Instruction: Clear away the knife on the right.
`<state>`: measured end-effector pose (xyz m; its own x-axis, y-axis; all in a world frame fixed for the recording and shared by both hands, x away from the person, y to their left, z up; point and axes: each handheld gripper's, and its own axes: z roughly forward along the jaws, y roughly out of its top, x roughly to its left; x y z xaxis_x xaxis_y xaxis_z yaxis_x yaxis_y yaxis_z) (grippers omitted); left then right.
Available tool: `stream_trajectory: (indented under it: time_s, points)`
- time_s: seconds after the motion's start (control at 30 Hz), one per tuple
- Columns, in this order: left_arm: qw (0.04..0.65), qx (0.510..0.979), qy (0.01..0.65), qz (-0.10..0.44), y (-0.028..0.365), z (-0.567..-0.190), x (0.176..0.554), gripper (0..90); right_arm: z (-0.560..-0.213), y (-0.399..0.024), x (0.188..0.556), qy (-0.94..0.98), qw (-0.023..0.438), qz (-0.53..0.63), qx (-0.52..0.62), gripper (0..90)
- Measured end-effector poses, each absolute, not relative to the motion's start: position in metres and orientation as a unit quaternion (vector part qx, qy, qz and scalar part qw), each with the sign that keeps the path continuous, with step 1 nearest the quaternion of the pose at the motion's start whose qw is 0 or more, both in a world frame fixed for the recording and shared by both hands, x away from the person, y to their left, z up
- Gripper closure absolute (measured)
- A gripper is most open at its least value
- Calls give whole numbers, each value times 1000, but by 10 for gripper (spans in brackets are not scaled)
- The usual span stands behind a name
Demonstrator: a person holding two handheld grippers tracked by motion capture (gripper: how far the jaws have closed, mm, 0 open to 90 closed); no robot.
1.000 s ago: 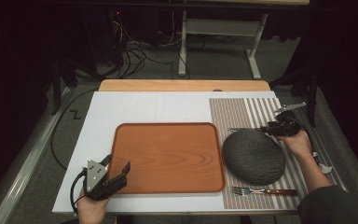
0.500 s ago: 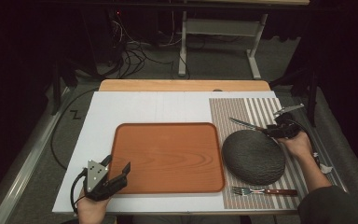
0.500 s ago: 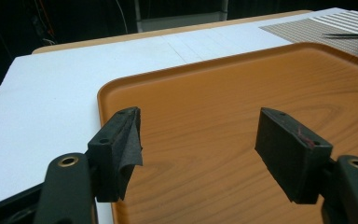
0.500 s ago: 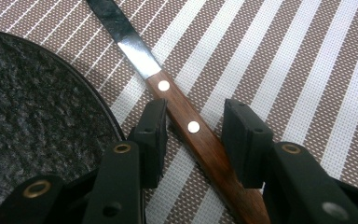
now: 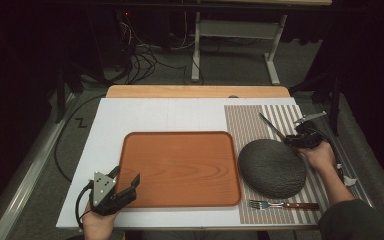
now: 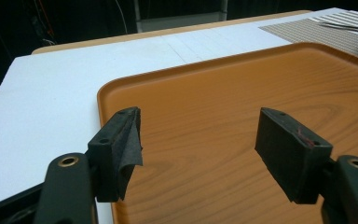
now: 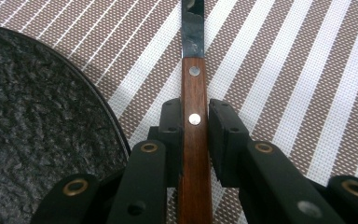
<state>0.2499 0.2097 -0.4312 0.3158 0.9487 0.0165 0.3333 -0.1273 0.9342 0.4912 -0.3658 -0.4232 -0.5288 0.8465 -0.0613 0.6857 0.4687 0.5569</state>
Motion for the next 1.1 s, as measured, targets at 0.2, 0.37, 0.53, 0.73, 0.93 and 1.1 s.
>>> stream_trajectory:
  time_s: [0.2,0.37,0.53,0.73,0.93,1.1]
  points:
    - [455,673,476,337,209,-431,251,313,-420,-363,490,839,183,230,458,787]
    - [456,675,475,334,209,-431,251,313,-413,-365,486,834,187,239,460,787]
    - [461,672,477,330,210,-431,251,313,-403,-367,480,828,192,252,463,787]
    - [463,670,477,331,210,-431,251,313,-392,-365,469,825,195,272,455,787]
    - [461,670,477,333,211,-430,250,313,-381,-359,456,828,194,283,443,787]
    - [461,670,476,333,211,-430,251,313,-374,-353,447,832,192,292,431,787]
